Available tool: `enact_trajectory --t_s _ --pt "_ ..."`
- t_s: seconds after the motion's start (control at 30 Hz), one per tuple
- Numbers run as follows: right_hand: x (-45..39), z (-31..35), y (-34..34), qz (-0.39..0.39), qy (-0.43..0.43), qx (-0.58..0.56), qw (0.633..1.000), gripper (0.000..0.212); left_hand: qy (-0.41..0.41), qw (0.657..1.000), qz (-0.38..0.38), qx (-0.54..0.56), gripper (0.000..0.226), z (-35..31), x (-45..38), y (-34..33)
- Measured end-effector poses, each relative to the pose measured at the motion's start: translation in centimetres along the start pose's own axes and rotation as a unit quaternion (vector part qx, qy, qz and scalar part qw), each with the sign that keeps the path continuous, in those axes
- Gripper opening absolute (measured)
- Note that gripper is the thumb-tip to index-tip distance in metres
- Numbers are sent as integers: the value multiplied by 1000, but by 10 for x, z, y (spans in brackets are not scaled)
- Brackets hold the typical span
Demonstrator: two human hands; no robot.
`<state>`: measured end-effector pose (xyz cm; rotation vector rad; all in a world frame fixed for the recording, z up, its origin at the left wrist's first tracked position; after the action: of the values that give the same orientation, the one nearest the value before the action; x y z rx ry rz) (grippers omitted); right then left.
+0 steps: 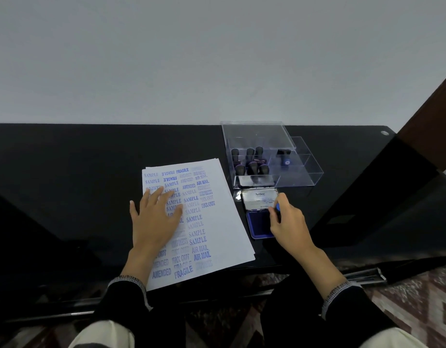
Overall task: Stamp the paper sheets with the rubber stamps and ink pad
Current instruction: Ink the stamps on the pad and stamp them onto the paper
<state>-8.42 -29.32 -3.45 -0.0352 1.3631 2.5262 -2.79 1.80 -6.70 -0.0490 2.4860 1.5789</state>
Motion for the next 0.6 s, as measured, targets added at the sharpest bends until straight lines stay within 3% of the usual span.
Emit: enact_trajectory --t_s 0.3,0.43,0.6 --pt "-28 0 -3 118 -29 16 992 11 1 1000 2 0 52 0 0 0" --pt "-22 2 -1 92 -21 8 995 13 3 1000 3 1 52 0 0 0" --pt "-1 2 4 6 7 57 998 20 1 1000 0 3 52 -1 1 0"
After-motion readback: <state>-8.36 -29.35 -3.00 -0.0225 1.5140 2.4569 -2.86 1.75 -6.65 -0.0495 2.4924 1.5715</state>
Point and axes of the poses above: each hand's wrist, its own x-axis away from the middle knuckle, its own y-axis out of the back of the hand, z = x × y, the point moved 8 cm from there along -x, towards the middle knuckle, and after that the axes turned 7 degrees about -y, right-handed, at the moved point
